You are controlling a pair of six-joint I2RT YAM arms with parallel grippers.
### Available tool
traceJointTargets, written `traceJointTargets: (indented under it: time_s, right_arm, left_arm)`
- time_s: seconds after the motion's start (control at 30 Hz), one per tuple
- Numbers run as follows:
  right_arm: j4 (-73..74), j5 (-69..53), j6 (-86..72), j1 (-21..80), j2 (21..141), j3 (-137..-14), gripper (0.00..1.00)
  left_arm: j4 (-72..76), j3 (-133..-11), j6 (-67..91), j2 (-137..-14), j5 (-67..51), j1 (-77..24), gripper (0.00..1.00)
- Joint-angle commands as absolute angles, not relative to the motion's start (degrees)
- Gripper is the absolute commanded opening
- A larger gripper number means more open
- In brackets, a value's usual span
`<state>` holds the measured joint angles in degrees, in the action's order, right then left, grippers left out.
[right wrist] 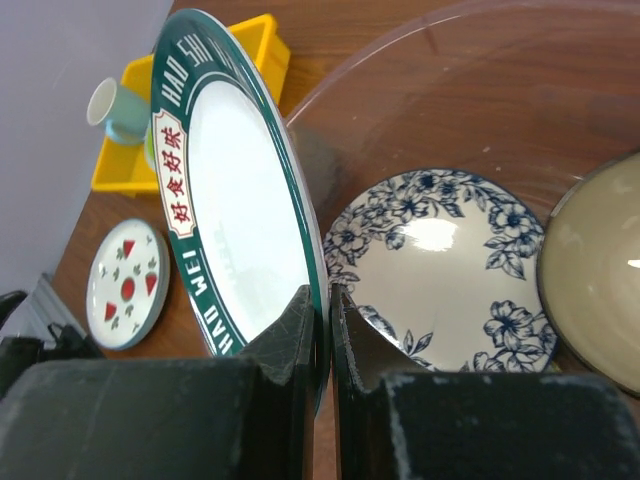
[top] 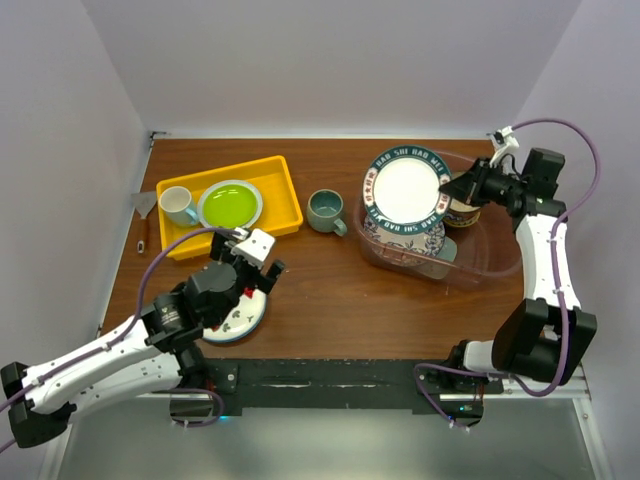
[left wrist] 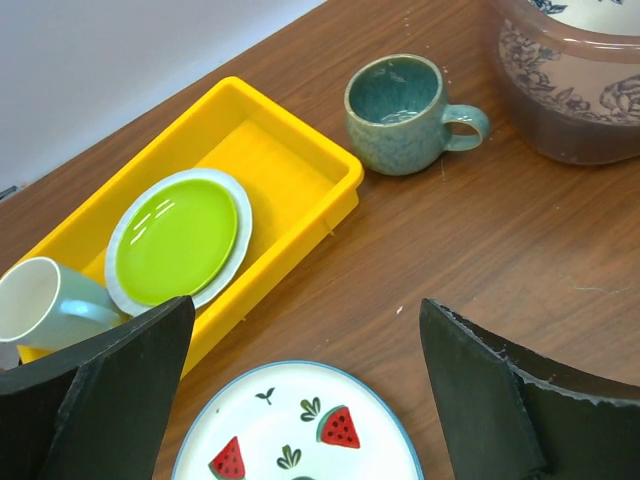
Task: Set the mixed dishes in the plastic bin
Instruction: Place the plate in the plastic bin.
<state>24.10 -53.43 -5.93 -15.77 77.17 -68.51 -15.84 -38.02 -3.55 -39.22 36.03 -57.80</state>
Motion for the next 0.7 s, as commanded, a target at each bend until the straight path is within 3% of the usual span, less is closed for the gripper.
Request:
traceJointTargets:
  time_s: [0.0,0.67]
  right_arm:
    - [15.83,-50.8,-11.24,-18.01,73.74,-67.06,0.0]
    - [12.57,-43.86,-7.91,-18.72,75.14,-57.05,0.0]
  left_arm:
    - [-13.54,-36.83,-1.59,-35.69,39.02,-57.57,1.0]
    - [-13.1,-35.33,-1.41,-34.37,36.48,-56.16,1.0]
